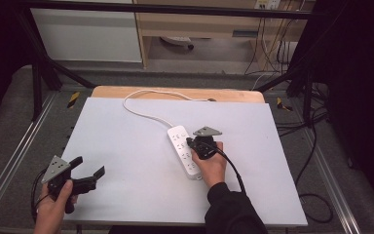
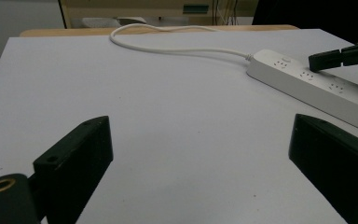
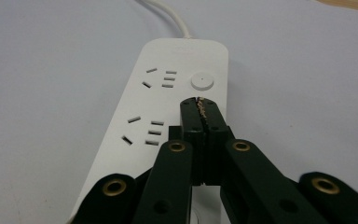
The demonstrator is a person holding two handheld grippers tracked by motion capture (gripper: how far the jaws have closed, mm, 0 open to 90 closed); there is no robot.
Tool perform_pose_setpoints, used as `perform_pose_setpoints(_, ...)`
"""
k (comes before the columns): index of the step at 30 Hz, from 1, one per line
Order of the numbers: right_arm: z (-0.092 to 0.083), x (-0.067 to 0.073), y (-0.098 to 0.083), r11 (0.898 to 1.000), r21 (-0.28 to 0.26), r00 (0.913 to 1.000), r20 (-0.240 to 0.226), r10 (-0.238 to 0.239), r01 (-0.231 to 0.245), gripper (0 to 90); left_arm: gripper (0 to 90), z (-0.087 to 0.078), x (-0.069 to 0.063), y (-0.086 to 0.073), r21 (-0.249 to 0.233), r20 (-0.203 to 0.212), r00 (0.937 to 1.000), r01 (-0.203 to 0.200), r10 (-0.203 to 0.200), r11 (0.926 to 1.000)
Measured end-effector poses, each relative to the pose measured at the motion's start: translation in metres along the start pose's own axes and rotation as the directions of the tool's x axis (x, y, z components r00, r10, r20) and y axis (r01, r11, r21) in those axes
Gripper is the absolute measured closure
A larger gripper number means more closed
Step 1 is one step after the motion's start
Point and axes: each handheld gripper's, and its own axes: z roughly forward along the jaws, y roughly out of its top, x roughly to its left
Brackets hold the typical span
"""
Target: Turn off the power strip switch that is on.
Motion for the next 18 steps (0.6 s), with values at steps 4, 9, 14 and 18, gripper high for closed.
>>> perform_pose_setpoints(4, 0.0001, 0.0008, 0.0002, 1.0, 0.0, 1.0, 0.007, -0.005, 0.005, 90.0, 6.2, -0.0001, -0.0007, 0.0002, 0.002, 0.0, 1.0, -0.004, 0.004, 1.0)
perform_pose_setpoints(9, 0.0004, 0.0028, 0.0007, 1.0, 0.002, 0.9994, 0.021, -0.027, 0.027, 90.0, 6.1, 0.0002, -0.0012, 0.0001, 0.002, 0.002, 1.0, -0.006, 0.006, 1.0)
perform_pose_setpoints(14, 0.0004, 0.0041, 0.0012, 0.999, 0.008, 0.9992, 0.026, -0.031, 0.031, 90.0, 6.1, 0.0001, -0.0015, 0.0, 0.003, 0.001, 1.0, -0.005, 0.005, 1.0)
perform_pose_setpoints(18, 0.0005, 0.0038, 0.0015, 0.999, 0.009, 0.9992, 0.026, -0.032, 0.032, 90.0, 6.1, 0.0003, -0.0017, 0.0, 0.005, 0.001, 1.0, -0.006, 0.006, 1.0)
